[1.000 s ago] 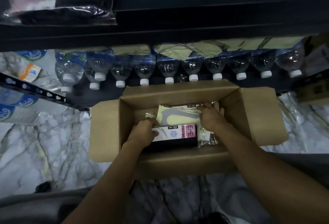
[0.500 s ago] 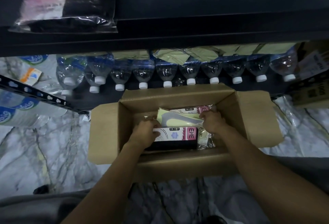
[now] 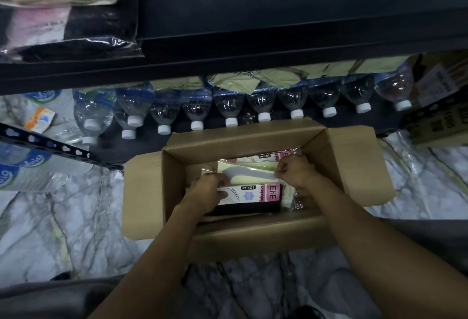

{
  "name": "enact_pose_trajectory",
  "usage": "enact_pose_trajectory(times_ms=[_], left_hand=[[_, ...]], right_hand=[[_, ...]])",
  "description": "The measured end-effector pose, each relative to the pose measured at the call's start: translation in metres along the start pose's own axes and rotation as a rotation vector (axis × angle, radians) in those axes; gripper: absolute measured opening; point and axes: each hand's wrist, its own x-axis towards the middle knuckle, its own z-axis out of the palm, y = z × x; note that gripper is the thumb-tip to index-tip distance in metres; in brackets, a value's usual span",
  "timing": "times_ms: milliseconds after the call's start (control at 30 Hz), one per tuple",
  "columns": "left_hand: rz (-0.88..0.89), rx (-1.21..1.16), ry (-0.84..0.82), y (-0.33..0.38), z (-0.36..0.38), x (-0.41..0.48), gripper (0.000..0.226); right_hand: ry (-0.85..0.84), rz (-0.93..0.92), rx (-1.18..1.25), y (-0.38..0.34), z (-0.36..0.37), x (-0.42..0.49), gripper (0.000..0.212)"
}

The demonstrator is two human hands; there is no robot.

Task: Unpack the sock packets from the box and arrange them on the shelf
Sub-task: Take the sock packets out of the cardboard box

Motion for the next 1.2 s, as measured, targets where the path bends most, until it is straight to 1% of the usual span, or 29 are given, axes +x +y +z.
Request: enact_pose_trajectory(times_ms=[133, 200, 267, 333, 400, 467, 567, 667, 733, 767, 867, 967, 1100, 1200], left_hand=[[0.015, -0.049, -0.012, -0.003, -0.001, -0.003, 0.02], [0.059, -0.053, 0.02, 0.001, -0.003, -0.009, 0.021], [0.149, 0.077, 0.129, 0.005, -0.004, -0.012, 0.019], [0.232, 0.213, 0.232, 0.011, -0.004, -0.013, 0.024], [0.262, 0.244, 0.26, 0.014, -0.006, -0.014, 0.026], [0.265, 0.215, 0.23, 0.015, -0.007, -0.014, 0.027], [0.223, 0.135, 0.178, 0.017, -0.007, -0.014, 0.032], [0.149, 0.045, 0.154, 0.018, -0.005, -0.019, 0.04], [0.096, 0.012, 0.118, 0.015, -0.003, -0.02, 0.04], [0.082, 0.009, 0.111, 0.013, -0.002, -0.02, 0.038], [0.033, -0.01, 0.075, 0.011, -0.001, -0.021, 0.031], [0.033, -0.088, 0.025, 0.009, -0.001, -0.023, 0.022], [0.063, -0.087, 0.054, 0.008, -0.021, -0.03, 0.015], [0.096, -0.056, 0.086, 0.011, -0.05, -0.039, 0.016]], right_hand=[[0.024, -0.028, 0.097, 0.008, 0.005, 0.015, 0.024], [0.03, -0.05, 0.125, 0.007, 0.001, 0.01, 0.03], [0.03, -0.083, 0.151, 0.006, -0.001, 0.005, 0.033], [0.024, -0.114, 0.181, 0.007, 0.0, 0.002, 0.035], [-0.008, -0.125, 0.217, 0.004, 0.0, -0.005, 0.038], [-0.043, -0.142, 0.23, -0.001, -0.001, -0.013, 0.036], [-0.09, -0.143, 0.251, -0.007, -0.003, -0.02, 0.028], [-0.125, -0.159, 0.252, -0.011, -0.007, -0.023, 0.018], [-0.149, -0.15, 0.232, -0.011, -0.01, -0.024, 0.008], [-0.131, -0.149, 0.236, -0.011, -0.01, -0.022, 0.009], [-0.003, -0.093, 0.295, -0.009, -0.017, -0.019, 0.022], [0.053, -0.022, 0.237, -0.003, -0.03, -0.017, 0.031], [0.093, 0.032, 0.201, 0.004, -0.037, -0.015, 0.028], [0.077, 0.042, 0.203, 0.005, -0.032, -0.015, 0.028]])
